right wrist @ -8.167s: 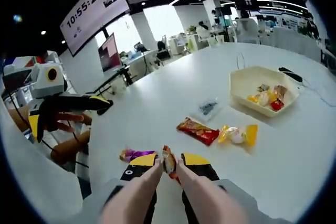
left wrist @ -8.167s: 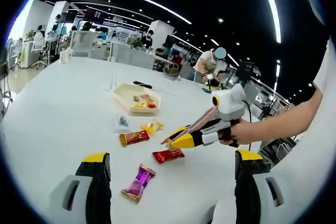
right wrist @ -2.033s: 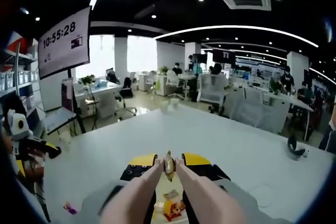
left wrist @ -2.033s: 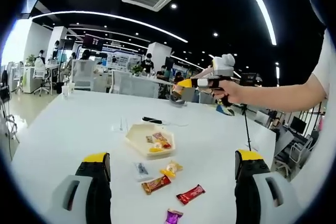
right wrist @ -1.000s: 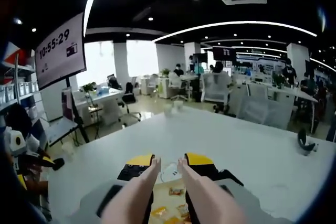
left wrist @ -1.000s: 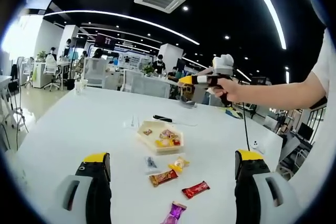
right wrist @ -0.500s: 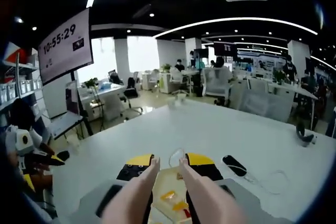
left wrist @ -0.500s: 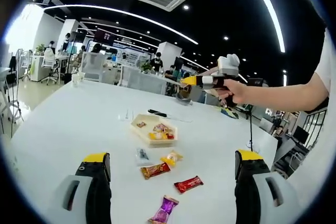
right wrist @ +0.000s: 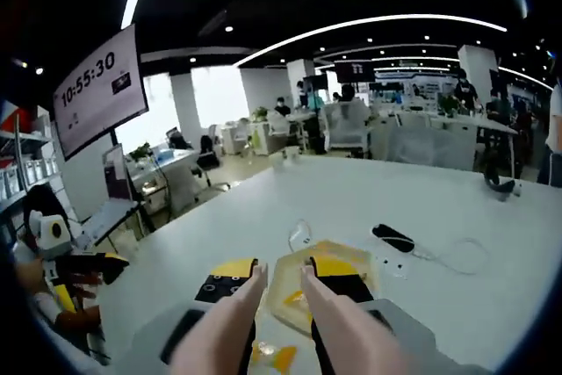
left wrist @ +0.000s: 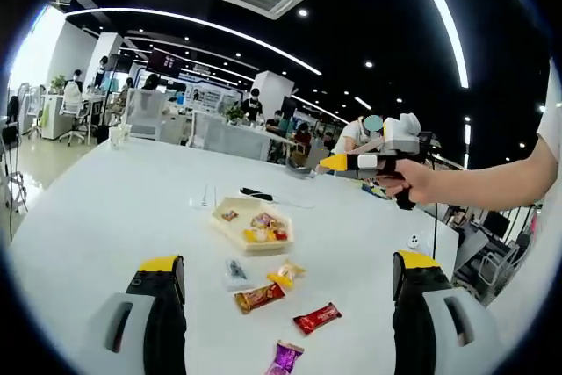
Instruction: Place the target food into the container with the food tongs after gripping and lifting it, then release it inside without dropping or visibly crushing the food.
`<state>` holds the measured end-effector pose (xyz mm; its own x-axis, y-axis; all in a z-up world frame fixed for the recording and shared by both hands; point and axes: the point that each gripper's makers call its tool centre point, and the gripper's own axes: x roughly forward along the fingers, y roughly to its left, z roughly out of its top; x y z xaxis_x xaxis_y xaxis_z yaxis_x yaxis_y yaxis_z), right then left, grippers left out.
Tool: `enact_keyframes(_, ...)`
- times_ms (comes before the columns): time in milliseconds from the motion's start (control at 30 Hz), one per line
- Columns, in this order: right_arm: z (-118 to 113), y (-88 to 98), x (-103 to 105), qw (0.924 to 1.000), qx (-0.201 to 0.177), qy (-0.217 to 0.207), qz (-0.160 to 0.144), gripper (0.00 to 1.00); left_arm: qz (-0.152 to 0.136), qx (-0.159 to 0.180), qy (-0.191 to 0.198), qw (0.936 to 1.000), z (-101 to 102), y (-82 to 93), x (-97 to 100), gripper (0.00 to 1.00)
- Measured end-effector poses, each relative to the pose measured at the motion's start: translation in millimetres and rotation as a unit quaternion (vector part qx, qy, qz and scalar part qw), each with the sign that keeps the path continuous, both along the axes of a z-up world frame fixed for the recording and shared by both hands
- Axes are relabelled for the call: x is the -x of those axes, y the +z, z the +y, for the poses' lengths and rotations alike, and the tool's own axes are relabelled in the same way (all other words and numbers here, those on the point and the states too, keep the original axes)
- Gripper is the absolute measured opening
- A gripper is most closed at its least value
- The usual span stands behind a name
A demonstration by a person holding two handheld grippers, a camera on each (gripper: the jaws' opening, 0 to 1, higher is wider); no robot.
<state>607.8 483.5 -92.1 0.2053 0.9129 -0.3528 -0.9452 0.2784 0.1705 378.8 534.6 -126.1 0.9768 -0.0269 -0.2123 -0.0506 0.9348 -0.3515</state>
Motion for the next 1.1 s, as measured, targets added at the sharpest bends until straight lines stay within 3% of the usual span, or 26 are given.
enact_keyframes(133,-11.2,-6.0,17.7,0.9999,0.001,-0.011,0.002,0.22,-0.007,-0.011,-0.017,0.9998,-0.7,-1.0,-2.6,0.99)
enact_keyframes(300,-25.1,-26.8,42.3,0.999,0.027,-0.036,-0.005,0.22,-0.019,-0.014,-0.049,0.9985,-0.4,-4.5,-4.2,0.99)
enact_keyframes(400,-34.5,-31.1,52.7,0.9986,0.019,-0.05,0.004,0.22,-0.01,-0.025,-0.069,0.9972,-2.5,-8.6,-3.4,0.99)
enact_keyframes(600,-51.3,-45.3,82.3,0.9978,0.021,-0.062,0.013,0.22,-0.018,-0.023,-0.083,0.9961,-9.3,1.6,5.6,0.99)
enact_keyframes(800,-59.5,-65.0,118.7,0.9977,0.045,-0.048,0.019,0.23,-0.017,-0.026,-0.079,0.9964,-10.0,-5.0,11.5,0.99)
enact_keyframes(900,-61.2,-66.1,124.3,0.9985,0.047,-0.027,0.011,0.23,-0.023,-0.009,-0.069,0.9973,-10.8,0.7,12.8,0.99)
enact_keyframes(967,-62.5,-65.7,119.7,0.999,0.037,-0.02,0.017,0.23,-0.019,-0.017,-0.066,0.9975,-11.4,2.4,12.4,0.99)
enact_keyframes(1033,-67.9,-67.9,112.9,0.9988,0.033,-0.019,0.03,0.23,0.005,-0.033,-0.057,0.9978,-10.4,-0.9,13.7,0.99)
enact_keyframes(1100,-69.5,-65.9,109.7,0.9991,0.016,-0.007,0.038,0.23,-0.003,-0.033,-0.049,0.9982,-13.1,8.0,13.8,0.99)
